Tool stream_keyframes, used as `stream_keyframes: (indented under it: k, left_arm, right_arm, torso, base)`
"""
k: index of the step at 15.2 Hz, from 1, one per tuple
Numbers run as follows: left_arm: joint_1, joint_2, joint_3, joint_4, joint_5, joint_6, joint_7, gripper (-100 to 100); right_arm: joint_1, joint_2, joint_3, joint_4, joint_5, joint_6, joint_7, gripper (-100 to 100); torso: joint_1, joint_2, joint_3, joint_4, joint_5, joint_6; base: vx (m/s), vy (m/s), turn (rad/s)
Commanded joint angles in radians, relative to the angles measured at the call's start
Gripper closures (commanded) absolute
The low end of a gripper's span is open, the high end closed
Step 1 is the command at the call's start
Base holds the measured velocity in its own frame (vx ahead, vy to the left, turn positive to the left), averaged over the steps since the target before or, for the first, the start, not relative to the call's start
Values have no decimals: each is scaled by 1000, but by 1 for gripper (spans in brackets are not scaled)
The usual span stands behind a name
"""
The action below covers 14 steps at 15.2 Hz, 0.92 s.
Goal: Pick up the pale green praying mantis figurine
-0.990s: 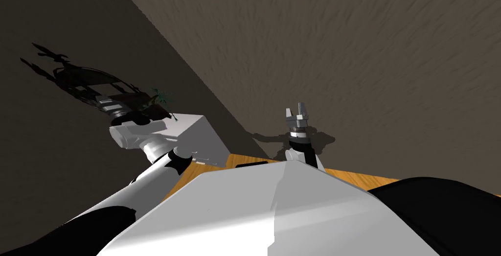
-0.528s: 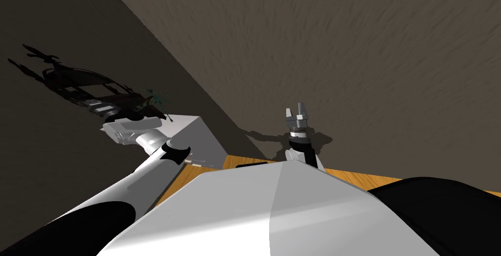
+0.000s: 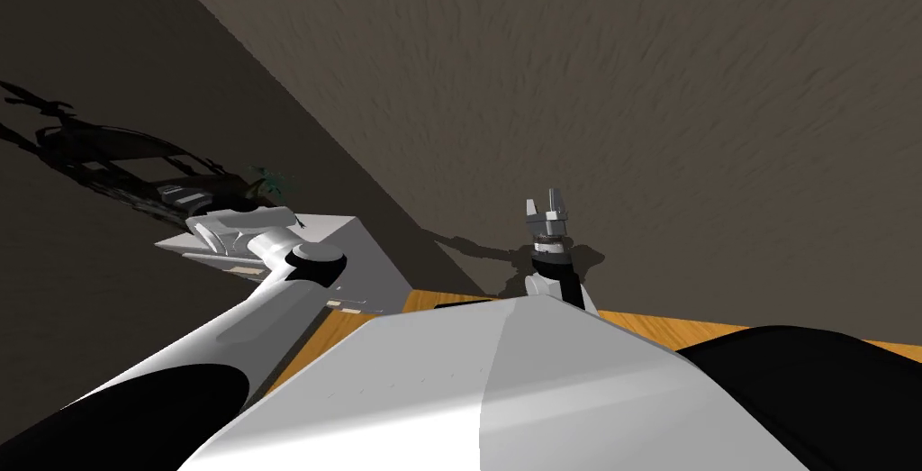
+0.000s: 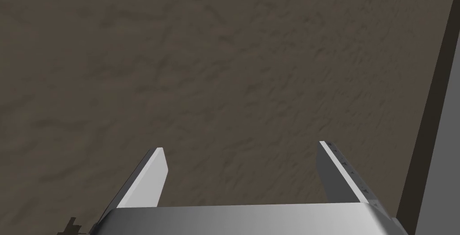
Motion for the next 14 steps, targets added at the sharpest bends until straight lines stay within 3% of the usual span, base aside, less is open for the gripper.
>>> stream_keyframes:
  k: [1, 2, 5, 6, 10, 14]
  left_arm:
    - [0, 0, 0, 0, 0, 0, 0, -100]
    - [-24, 12, 12, 0, 0, 12, 12, -100]
    - [-23, 10, 12, 0, 3, 11, 13, -100]
    - [-23, 11, 13, -2, 6, 13, 12, 100]
    - [-24, 13, 13, -3, 6, 13, 12, 100]
    - [-11, 6, 7, 2, -5, 4, 9, 100]
  right_arm:
    - [0, 0, 0, 0, 0, 0, 0, 0]
    - [0, 0, 0, 0, 0, 0, 0, 0]
    - [0, 0, 0, 0, 0, 0, 0, 0]
    - [0, 0, 0, 0, 0, 0, 0, 0]
    - [0, 0, 0, 0, 0, 0, 0, 0]
    - [0, 0, 0, 0, 0, 0, 0, 0]
  torso:
    - [0, 0, 0, 0, 0, 0]
    - [2, 0, 0, 0, 0, 0]
    - [21, 12, 7, 4, 3, -3]
    - [19, 11, 7, 4, 4, -3]
    - [9, 5, 3, 1, 2, -2]
    - [-6, -7, -4, -2, 0, 2]
  base:
    - [16, -51, -10]
    - [-84, 70, 60]
    - [-128, 178, 18]
    - [-29, 47, -10]
    - [-7, 13, 5]
    - [101, -145, -22]
